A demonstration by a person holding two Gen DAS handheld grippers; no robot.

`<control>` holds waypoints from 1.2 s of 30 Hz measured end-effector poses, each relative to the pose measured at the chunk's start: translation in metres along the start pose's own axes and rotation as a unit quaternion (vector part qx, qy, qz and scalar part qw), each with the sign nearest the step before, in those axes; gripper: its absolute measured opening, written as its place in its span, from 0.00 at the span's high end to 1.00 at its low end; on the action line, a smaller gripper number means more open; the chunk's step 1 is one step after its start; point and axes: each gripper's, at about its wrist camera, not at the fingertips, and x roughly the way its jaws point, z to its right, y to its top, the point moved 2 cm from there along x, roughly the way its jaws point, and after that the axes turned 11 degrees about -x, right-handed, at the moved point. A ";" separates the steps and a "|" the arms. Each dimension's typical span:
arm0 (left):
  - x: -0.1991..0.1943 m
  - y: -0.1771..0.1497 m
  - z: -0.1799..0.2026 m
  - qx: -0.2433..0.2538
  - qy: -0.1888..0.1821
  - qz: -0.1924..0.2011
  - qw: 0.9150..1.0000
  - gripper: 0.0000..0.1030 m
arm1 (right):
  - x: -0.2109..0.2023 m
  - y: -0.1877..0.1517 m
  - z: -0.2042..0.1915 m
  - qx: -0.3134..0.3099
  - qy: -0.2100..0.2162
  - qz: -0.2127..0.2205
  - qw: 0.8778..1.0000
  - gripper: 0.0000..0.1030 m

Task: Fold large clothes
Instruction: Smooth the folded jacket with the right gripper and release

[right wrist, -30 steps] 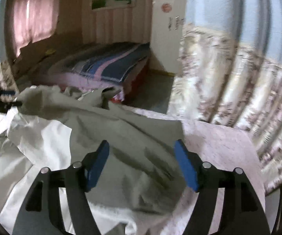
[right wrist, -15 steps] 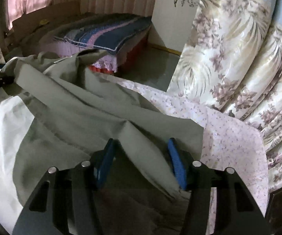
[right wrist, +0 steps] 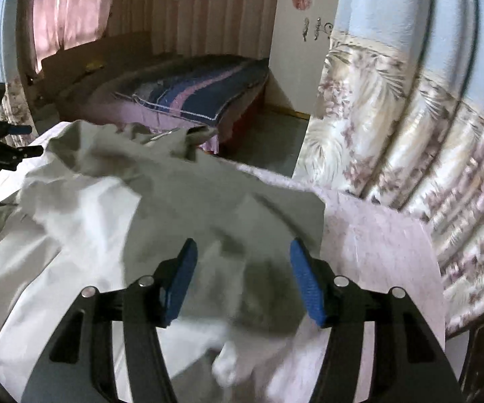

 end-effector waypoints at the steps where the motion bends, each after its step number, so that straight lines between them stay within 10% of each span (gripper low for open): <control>1: -0.003 -0.008 0.000 -0.001 0.002 0.001 1.000 0.03 | -0.003 -0.008 -0.008 -0.012 -0.012 -0.002 1.000 0.43; 20: 0.038 -0.042 -0.012 -0.025 0.014 -0.034 0.999 0.03 | 0.054 -0.046 -0.009 0.008 -0.013 -0.066 0.998 0.43; 24: 0.010 -0.042 -0.019 -0.039 0.006 -0.023 0.999 0.03 | 0.007 -0.040 -0.010 0.035 0.000 -0.020 0.999 0.39; 27: -0.022 -0.045 -0.022 -0.043 -0.002 -0.011 0.999 0.03 | -0.049 -0.037 -0.015 0.042 0.007 0.027 0.999 0.12; 36: -0.147 -0.082 -0.032 -0.047 0.019 0.065 0.997 0.03 | -0.170 -0.053 -0.050 0.066 -0.036 0.099 0.992 0.02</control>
